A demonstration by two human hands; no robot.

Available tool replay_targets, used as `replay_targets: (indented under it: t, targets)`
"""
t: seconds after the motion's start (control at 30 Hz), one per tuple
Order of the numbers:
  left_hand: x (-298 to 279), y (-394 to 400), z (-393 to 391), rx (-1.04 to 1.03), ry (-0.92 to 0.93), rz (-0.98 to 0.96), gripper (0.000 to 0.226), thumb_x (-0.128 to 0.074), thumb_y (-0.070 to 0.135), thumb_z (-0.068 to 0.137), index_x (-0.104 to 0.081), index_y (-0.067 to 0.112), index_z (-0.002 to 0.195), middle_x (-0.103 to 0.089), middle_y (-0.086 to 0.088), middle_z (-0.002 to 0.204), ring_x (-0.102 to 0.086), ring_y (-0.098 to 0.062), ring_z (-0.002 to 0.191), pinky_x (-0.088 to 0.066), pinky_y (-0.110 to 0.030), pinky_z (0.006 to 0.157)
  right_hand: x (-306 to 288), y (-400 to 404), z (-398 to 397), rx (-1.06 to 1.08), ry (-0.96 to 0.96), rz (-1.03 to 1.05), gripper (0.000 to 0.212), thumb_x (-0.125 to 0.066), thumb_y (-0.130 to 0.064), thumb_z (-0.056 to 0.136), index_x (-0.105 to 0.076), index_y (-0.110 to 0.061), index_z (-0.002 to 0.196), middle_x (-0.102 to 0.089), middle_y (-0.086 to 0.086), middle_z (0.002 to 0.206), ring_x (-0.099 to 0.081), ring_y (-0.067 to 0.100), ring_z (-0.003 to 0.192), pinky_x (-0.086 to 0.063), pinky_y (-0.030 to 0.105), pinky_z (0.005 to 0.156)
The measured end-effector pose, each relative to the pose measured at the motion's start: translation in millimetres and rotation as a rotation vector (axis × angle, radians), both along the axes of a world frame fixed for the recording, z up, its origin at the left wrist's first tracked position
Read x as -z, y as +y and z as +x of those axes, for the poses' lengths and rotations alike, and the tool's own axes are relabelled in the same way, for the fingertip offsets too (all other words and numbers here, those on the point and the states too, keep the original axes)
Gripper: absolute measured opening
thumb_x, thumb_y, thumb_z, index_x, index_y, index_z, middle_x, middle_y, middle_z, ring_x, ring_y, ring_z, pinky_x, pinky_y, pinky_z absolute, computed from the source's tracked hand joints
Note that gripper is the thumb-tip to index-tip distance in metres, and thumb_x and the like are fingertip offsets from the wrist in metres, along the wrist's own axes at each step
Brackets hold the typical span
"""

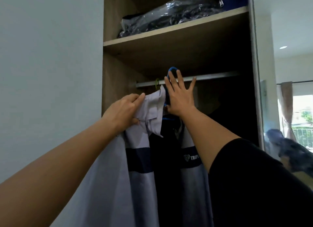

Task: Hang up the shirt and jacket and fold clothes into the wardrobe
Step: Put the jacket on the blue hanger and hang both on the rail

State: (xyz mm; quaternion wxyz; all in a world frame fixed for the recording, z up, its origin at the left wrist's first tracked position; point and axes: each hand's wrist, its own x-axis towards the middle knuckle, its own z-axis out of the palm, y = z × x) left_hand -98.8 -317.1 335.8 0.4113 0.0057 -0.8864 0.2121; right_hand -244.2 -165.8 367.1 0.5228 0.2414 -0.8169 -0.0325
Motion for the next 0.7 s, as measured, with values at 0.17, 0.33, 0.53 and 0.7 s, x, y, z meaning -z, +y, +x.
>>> replay_targets:
  t: [0.17, 0.33, 0.53, 0.7]
  targets:
    - [-15, -10, -50, 0.030, 0.012, 0.017, 0.090, -0.064, 0.034, 0.086, -0.005, 0.014, 0.151, -0.027, -0.008, 0.150, -0.031, -0.024, 0.135, -0.033, -0.032, 0.105, -23, -13, -43, 0.035, -0.036, 0.009, 0.103, -0.057, -0.052, 0.083, 0.011, -0.014, 0.150, 0.022, 0.006, 0.157, 0.024, 0.030, 0.143, 0.006, 0.071, 0.104]
    - [-25, -14, -92, 0.076, 0.026, -0.001, 0.088, -0.063, 0.034, 0.086, -0.007, 0.012, 0.151, -0.028, -0.009, 0.150, -0.031, -0.025, 0.135, -0.032, -0.033, 0.105, -33, -16, -84, 0.066, 0.007, -0.003, 0.102, -0.058, -0.050, 0.083, 0.009, -0.015, 0.151, 0.018, 0.005, 0.158, 0.021, 0.029, 0.144, 0.007, 0.072, 0.103]
    - [-26, -15, -132, 0.104, 0.021, 0.026, 0.090, -0.065, 0.034, 0.084, -0.009, 0.010, 0.150, -0.029, -0.011, 0.147, -0.030, -0.026, 0.134, -0.031, -0.033, 0.107, -35, -8, -114, 0.093, 0.040, 0.017, 0.098, -0.056, -0.049, 0.084, 0.008, -0.016, 0.151, 0.015, 0.006, 0.159, 0.019, 0.028, 0.144, 0.011, 0.071, 0.102]
    - [-23, -12, -155, 0.137, -0.017, 0.037, 0.093, -0.071, 0.032, 0.080, -0.015, 0.010, 0.150, -0.031, -0.013, 0.145, -0.033, -0.028, 0.132, -0.034, -0.035, 0.107, -26, -1, -135, 0.118, 0.019, 0.023, 0.099, -0.058, -0.046, 0.084, 0.008, -0.016, 0.151, 0.015, 0.005, 0.159, 0.019, 0.029, 0.144, 0.010, 0.072, 0.101]
